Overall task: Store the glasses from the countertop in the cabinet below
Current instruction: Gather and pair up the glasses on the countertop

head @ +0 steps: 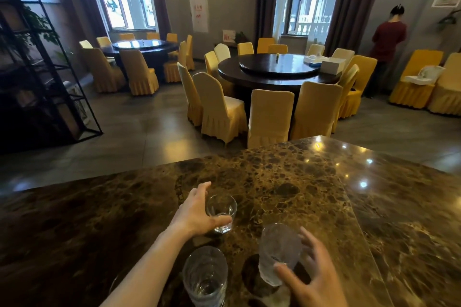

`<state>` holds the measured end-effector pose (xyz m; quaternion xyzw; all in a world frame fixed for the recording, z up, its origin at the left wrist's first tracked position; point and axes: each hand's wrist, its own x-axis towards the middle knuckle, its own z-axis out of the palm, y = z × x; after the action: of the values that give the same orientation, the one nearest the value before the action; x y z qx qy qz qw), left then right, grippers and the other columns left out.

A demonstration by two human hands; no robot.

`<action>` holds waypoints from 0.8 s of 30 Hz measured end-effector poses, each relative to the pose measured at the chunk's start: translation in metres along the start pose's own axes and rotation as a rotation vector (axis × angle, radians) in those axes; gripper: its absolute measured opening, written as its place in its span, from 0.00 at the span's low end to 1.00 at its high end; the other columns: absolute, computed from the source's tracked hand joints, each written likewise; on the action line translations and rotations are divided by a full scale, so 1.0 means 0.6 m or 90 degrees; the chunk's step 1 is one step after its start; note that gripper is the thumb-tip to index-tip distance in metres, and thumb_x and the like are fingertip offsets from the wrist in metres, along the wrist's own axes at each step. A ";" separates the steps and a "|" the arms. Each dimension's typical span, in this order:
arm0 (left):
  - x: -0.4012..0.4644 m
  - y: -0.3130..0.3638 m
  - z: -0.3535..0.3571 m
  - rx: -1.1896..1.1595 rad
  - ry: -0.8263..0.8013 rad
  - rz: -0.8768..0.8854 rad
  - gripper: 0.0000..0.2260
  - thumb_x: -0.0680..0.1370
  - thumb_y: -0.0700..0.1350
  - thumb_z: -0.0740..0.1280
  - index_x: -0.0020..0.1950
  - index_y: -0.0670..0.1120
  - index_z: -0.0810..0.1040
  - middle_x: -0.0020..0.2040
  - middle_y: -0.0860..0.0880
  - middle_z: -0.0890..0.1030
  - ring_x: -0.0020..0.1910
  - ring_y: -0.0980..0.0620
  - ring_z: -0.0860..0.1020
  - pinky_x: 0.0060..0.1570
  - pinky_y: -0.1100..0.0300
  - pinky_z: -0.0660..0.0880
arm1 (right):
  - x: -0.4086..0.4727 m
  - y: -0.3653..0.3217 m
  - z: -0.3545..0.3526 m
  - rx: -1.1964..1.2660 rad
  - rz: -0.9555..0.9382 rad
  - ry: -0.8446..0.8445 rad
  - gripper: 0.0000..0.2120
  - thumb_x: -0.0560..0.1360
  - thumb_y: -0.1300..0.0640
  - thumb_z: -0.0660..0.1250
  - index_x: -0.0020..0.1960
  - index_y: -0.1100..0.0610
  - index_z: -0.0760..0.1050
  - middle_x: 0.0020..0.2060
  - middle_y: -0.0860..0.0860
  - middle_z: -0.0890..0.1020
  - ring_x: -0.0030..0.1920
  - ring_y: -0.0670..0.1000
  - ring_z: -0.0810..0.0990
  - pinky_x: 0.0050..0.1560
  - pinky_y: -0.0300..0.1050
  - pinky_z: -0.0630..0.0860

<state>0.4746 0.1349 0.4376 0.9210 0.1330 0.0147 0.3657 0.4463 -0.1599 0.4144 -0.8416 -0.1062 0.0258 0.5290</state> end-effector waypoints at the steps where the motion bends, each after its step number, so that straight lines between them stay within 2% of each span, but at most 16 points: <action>1: -0.021 -0.007 -0.016 -0.026 0.032 0.011 0.45 0.68 0.61 0.77 0.79 0.55 0.58 0.75 0.49 0.67 0.71 0.51 0.69 0.67 0.49 0.72 | 0.002 -0.016 -0.012 -0.017 -0.031 0.043 0.47 0.59 0.22 0.71 0.72 0.39 0.64 0.66 0.40 0.73 0.65 0.39 0.72 0.67 0.52 0.72; 2: -0.047 -0.019 -0.033 -0.043 0.067 0.020 0.43 0.69 0.64 0.74 0.78 0.56 0.59 0.74 0.51 0.69 0.70 0.53 0.69 0.66 0.50 0.73 | 0.008 -0.035 -0.023 -0.041 -0.073 0.077 0.41 0.63 0.22 0.68 0.71 0.37 0.65 0.65 0.38 0.74 0.64 0.37 0.72 0.65 0.49 0.72; 4: -0.107 -0.058 -0.068 -0.032 0.110 0.020 0.41 0.67 0.69 0.69 0.76 0.58 0.62 0.72 0.55 0.70 0.68 0.57 0.70 0.65 0.51 0.73 | 0.035 -0.079 -0.031 -0.105 -0.163 0.106 0.34 0.69 0.30 0.69 0.71 0.39 0.67 0.63 0.37 0.74 0.63 0.36 0.72 0.61 0.43 0.71; 6: -0.168 -0.102 -0.104 0.000 0.103 0.004 0.40 0.64 0.74 0.68 0.73 0.64 0.63 0.69 0.61 0.70 0.67 0.60 0.70 0.65 0.52 0.73 | 0.074 -0.128 -0.011 -0.174 -0.253 0.067 0.30 0.72 0.37 0.71 0.71 0.44 0.69 0.63 0.39 0.73 0.63 0.39 0.72 0.61 0.41 0.71; 9: -0.227 -0.140 -0.142 0.041 0.057 -0.001 0.44 0.59 0.78 0.69 0.73 0.67 0.61 0.69 0.66 0.65 0.69 0.62 0.66 0.70 0.54 0.68 | 0.133 -0.179 0.064 -0.309 -0.328 -0.087 0.35 0.72 0.41 0.73 0.75 0.43 0.65 0.70 0.43 0.69 0.69 0.45 0.69 0.66 0.42 0.71; 12: -0.241 -0.145 -0.144 0.140 -0.045 0.025 0.48 0.61 0.75 0.72 0.76 0.70 0.53 0.74 0.68 0.52 0.76 0.61 0.52 0.76 0.52 0.56 | 0.183 -0.181 0.154 -0.467 -0.268 -0.288 0.43 0.71 0.47 0.77 0.79 0.41 0.57 0.80 0.49 0.56 0.80 0.54 0.54 0.75 0.54 0.65; 14: -0.241 -0.141 -0.140 0.173 -0.094 0.044 0.47 0.63 0.72 0.73 0.75 0.74 0.50 0.76 0.68 0.49 0.76 0.61 0.50 0.76 0.52 0.55 | 0.205 -0.167 0.192 -0.551 -0.217 -0.374 0.45 0.71 0.52 0.78 0.80 0.39 0.56 0.82 0.50 0.51 0.81 0.56 0.46 0.76 0.56 0.60; 15: -0.240 -0.141 -0.138 0.182 -0.110 0.048 0.46 0.64 0.70 0.74 0.74 0.74 0.50 0.77 0.68 0.50 0.76 0.60 0.52 0.76 0.53 0.56 | 0.213 -0.158 0.203 -0.569 -0.200 -0.393 0.45 0.71 0.54 0.78 0.79 0.39 0.56 0.82 0.51 0.53 0.81 0.56 0.47 0.76 0.56 0.61; 16: -0.239 -0.141 -0.135 0.190 -0.121 0.052 0.45 0.65 0.67 0.75 0.74 0.74 0.51 0.77 0.68 0.52 0.75 0.60 0.55 0.75 0.54 0.58 | 0.220 -0.150 0.210 -0.575 -0.193 -0.396 0.44 0.71 0.56 0.78 0.79 0.39 0.58 0.80 0.51 0.57 0.80 0.57 0.53 0.74 0.54 0.64; 18: -0.236 -0.138 -0.129 0.212 -0.128 0.064 0.42 0.68 0.63 0.76 0.75 0.72 0.54 0.75 0.68 0.58 0.72 0.62 0.61 0.72 0.57 0.62 | 0.228 -0.140 0.213 -0.569 -0.199 -0.382 0.42 0.70 0.58 0.79 0.76 0.39 0.63 0.74 0.50 0.66 0.73 0.55 0.66 0.69 0.50 0.71; 19: -0.236 -0.137 -0.126 0.222 -0.128 0.068 0.40 0.69 0.61 0.76 0.74 0.71 0.57 0.73 0.68 0.61 0.70 0.63 0.62 0.71 0.58 0.64 | 0.231 -0.138 0.213 -0.567 -0.207 -0.375 0.41 0.70 0.58 0.79 0.75 0.39 0.65 0.71 0.49 0.68 0.69 0.54 0.69 0.67 0.48 0.73; 22: -0.239 -0.142 -0.124 0.252 -0.128 0.078 0.35 0.70 0.61 0.75 0.73 0.67 0.62 0.70 0.66 0.65 0.68 0.63 0.64 0.67 0.60 0.66 | 0.232 -0.138 0.208 -0.568 -0.217 -0.365 0.38 0.69 0.57 0.79 0.73 0.39 0.68 0.65 0.48 0.71 0.65 0.51 0.72 0.62 0.45 0.75; 24: -0.244 -0.149 -0.128 0.267 -0.129 0.082 0.36 0.70 0.60 0.75 0.74 0.66 0.62 0.70 0.65 0.65 0.68 0.62 0.64 0.67 0.58 0.67 | 0.230 -0.146 0.203 -0.565 -0.208 -0.362 0.37 0.68 0.55 0.80 0.72 0.39 0.69 0.62 0.47 0.72 0.63 0.51 0.73 0.60 0.44 0.76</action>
<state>0.3031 0.2112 0.4434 0.9803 0.0372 -0.0822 0.1759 0.5486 0.0128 0.4488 -0.9162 -0.3750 0.1220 0.0711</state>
